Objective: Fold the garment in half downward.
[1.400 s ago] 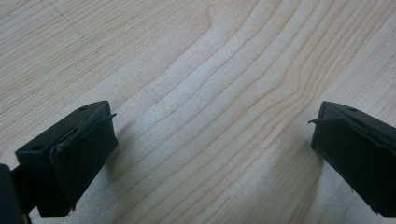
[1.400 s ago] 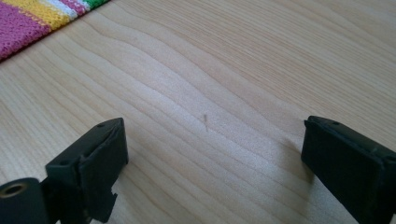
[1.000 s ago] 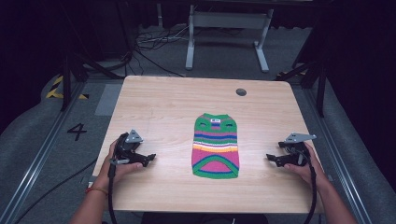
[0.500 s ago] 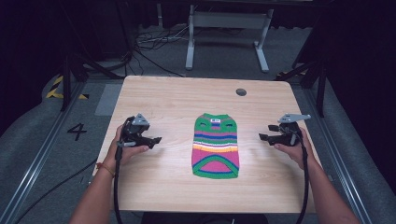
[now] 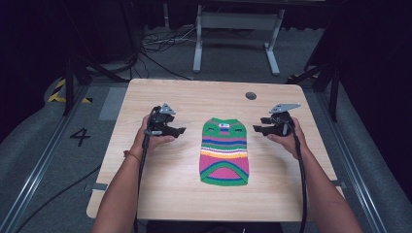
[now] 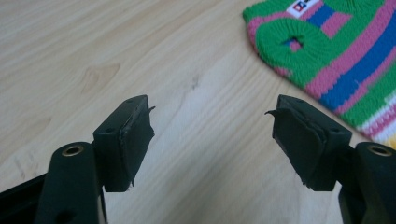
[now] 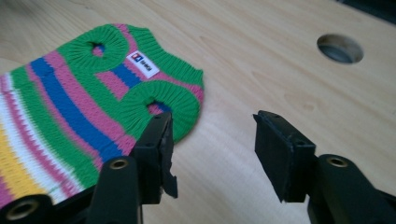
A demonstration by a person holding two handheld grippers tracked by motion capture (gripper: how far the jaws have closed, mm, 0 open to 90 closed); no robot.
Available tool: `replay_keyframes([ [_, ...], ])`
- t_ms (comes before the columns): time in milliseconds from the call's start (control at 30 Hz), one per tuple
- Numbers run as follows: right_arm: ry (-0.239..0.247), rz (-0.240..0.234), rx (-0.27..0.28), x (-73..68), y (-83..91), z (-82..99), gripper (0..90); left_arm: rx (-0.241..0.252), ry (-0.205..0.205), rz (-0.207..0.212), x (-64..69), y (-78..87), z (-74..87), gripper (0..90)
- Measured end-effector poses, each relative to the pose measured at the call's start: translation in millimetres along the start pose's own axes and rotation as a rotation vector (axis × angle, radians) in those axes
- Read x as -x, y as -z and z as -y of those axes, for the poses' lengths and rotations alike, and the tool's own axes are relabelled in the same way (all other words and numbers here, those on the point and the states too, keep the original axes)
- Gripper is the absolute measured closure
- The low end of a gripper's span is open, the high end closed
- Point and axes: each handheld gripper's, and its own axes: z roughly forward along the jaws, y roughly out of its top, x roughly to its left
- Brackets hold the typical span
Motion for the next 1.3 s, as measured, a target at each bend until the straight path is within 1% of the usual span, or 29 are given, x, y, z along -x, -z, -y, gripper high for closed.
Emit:
replay_keyframes([
  [33, 0.000, 0.000, 0.000, 0.0, 0.0, 0.0, 48.9, 0.000, 0.000, 0.000, 0.0, 0.0, 0.0, 29.4],
  [67, -0.005, -0.005, -0.011, 0.3, -3.8, -2.6, 49.0, -0.003, 0.004, 0.007, 0.3, -3.7, -4.4, 29.4],
  [100, -0.007, -0.014, -0.016, 0.6, -11.0, -7.3, 51.7, -0.007, 0.004, 0.006, 0.6, -7.3, -8.8, 29.9],
  [133, -0.007, -0.014, -0.016, 0.6, -11.0, -7.3, 51.7, -0.008, 0.003, -0.006, 2.0, -11.4, -12.9, 29.9],
  [167, -0.002, -0.011, -0.021, 0.7, -14.6, -9.9, 52.0, -0.012, -0.010, -0.020, 3.2, -14.9, -17.0, 31.7],
  [200, 0.006, -0.006, -0.016, 0.4, -17.8, -12.1, 53.3, -0.013, -0.003, -0.003, 4.0, -19.0, -20.7, 32.6],
  [233, 0.002, -0.013, -0.024, 0.5, -21.4, -14.6, 53.3, -0.011, 0.001, 0.002, 5.5, -22.9, -24.3, 32.1],
  [267, 0.003, -0.018, -0.026, 0.2, -28.3, -18.9, 54.1, -0.014, -0.006, 0.001, 7.0, -26.0, -28.1, 32.6],
  [300, 0.003, -0.018, -0.026, 0.2, -28.3, -18.9, 54.1, -0.002, -0.009, -0.008, 8.9, -28.9, -31.3, 32.6],
  [333, 0.000, -0.024, -0.025, 0.0, -31.9, -20.7, 54.6, -0.005, -0.007, 0.003, 10.1, -31.8, -34.8, 32.6],
  [367, 0.004, -0.026, -0.032, -0.5, -34.9, -22.5, 55.1, -0.004, 0.006, 0.021, 11.3, -35.4, -37.8, 32.4],
  [400, 0.013, -0.019, -0.030, -1.9, -37.0, -23.5, 55.9, -0.005, 0.004, 0.022, 12.6, -39.7, -42.4, 32.2],
  [433, 0.013, -0.027, -0.034, -2.9, -40.5, -24.4, 56.0, 0.000, 0.003, 0.032, 13.4, -43.3, -45.8, 32.2],
  [467, 0.011, -0.032, -0.042, -3.5, -43.4, -24.8, 56.0, 0.000, 0.003, 0.032, 13.4, -43.3, -45.8, 32.3],
  [500, 0.011, -0.032, -0.042, -3.5, -43.4, -24.8, 56.0, 0.003, -0.007, 0.027, 15.3, -46.3, -48.5, 32.3],
  [533, 0.016, -0.030, -0.045, -4.0, -46.0, -25.0, 56.1, 0.003, -0.001, 0.027, 16.5, -49.3, -50.3, 32.6],
  [567, 0.013, -0.033, -0.047, -4.5, -47.9, -25.1, 56.8, -0.002, 0.013, 0.039, 17.4, -52.6, -51.4, 32.5],
  [633, 0.013, -0.039, -0.048, -3.9, -52.1, -25.7, 57.8, -0.012, 0.027, 0.021, 19.4, -60.3, -53.7, 32.7],
  [667, 0.010, -0.040, -0.050, -3.1, -54.6, -25.8, 58.1, -0.009, 0.041, 0.028, 21.1, -64.4, -54.9, 32.6],
  [767, -0.028, -0.049, -0.063, -1.7, -62.5, -25.4, 60.1, -0.012, 0.050, 0.043, 25.2, -73.3, -59.1, 32.9],
  [800, -0.027, -0.051, -0.062, -1.6, -65.0, -25.3, 60.2, -0.009, 0.061, 0.052, 26.2, -76.5, -59.6, 33.6],
  [867, -0.031, -0.049, -0.062, -2.5, -68.3, -25.2, 60.7, -0.016, 0.066, 0.058, 28.1, -82.1, -59.3, 34.8],
  [933, -0.026, -0.053, -0.065, -2.7, -70.9, -24.9, 61.9, -0.035, 0.064, 0.038, 29.5, -88.1, -58.0, 35.6],
  [967, -0.028, -0.049, -0.068, -2.4, -71.8, -24.8, 62.0, -0.032, 0.063, 0.037, 29.6, -90.1, -57.4, 35.7],
  [1000, -0.032, -0.048, -0.071, -2.1, -72.6, -24.4, 62.1, -0.038, 0.065, 0.039, 29.6, -92.5, -56.4, 35.7],
  [1033, -0.035, -0.048, -0.071, -1.2, -73.9, -24.1, 62.5, -0.042, 0.065, 0.030, 29.7, -94.8, -55.6, 35.9],
  [1100, -0.047, -0.048, -0.073, -0.9, -76.3, -23.5, 63.4, -0.053, 0.074, 0.037, 29.7, -97.5, -54.1, 36.8],
  [1233, -0.046, -0.035, -0.095, -1.2, -81.7, -21.9, 63.4, -0.035, 0.079, 0.040, 29.3, -99.2, -51.0, 38.1],
  [1300, -0.063, -0.038, -0.094, -0.7, -83.5, -21.3, 63.5, -0.038, 0.078, 0.039, 29.5, -98.5, -50.7, 40.1],
])
